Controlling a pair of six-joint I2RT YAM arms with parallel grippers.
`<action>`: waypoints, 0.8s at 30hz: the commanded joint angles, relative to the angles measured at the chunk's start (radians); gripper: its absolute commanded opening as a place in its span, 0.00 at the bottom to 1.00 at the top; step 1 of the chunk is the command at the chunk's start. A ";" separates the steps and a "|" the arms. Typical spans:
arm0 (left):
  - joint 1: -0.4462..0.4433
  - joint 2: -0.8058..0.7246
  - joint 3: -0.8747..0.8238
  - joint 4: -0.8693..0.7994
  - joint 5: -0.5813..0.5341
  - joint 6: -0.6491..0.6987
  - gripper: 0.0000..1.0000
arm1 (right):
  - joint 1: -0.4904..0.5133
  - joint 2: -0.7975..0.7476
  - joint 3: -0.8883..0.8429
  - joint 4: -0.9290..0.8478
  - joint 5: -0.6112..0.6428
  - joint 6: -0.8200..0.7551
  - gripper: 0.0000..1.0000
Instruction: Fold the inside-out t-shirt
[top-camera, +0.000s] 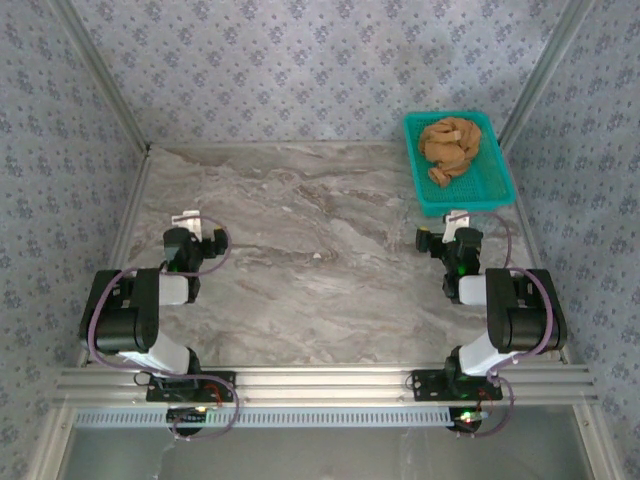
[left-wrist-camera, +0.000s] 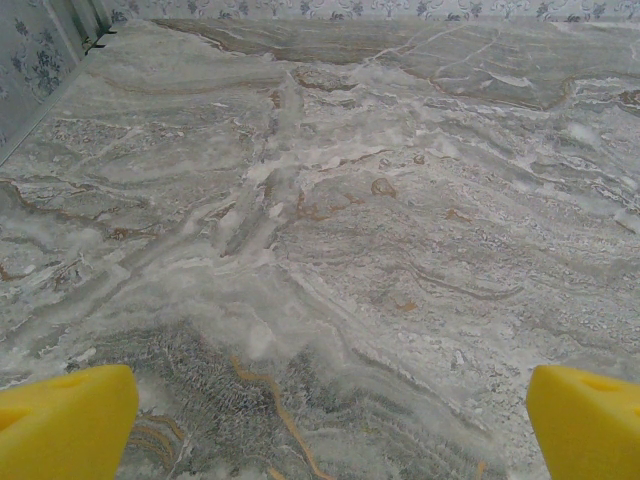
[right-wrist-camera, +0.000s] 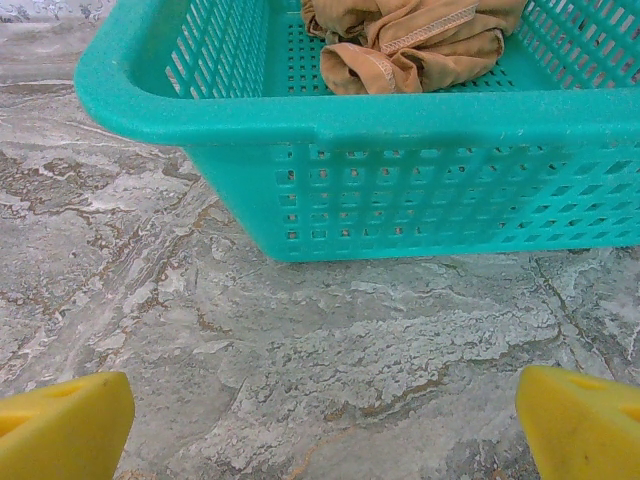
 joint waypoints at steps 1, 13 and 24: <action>0.006 0.002 0.023 -0.006 0.021 0.011 1.00 | -0.002 -0.003 0.023 -0.014 0.000 -0.009 1.00; -0.017 -0.011 -0.004 0.035 -0.005 0.029 1.00 | 0.035 -0.018 0.010 0.002 0.113 -0.018 1.00; -0.186 -0.681 0.142 -0.866 -0.057 -0.280 1.00 | 0.113 -0.421 0.331 -0.861 0.522 0.408 1.00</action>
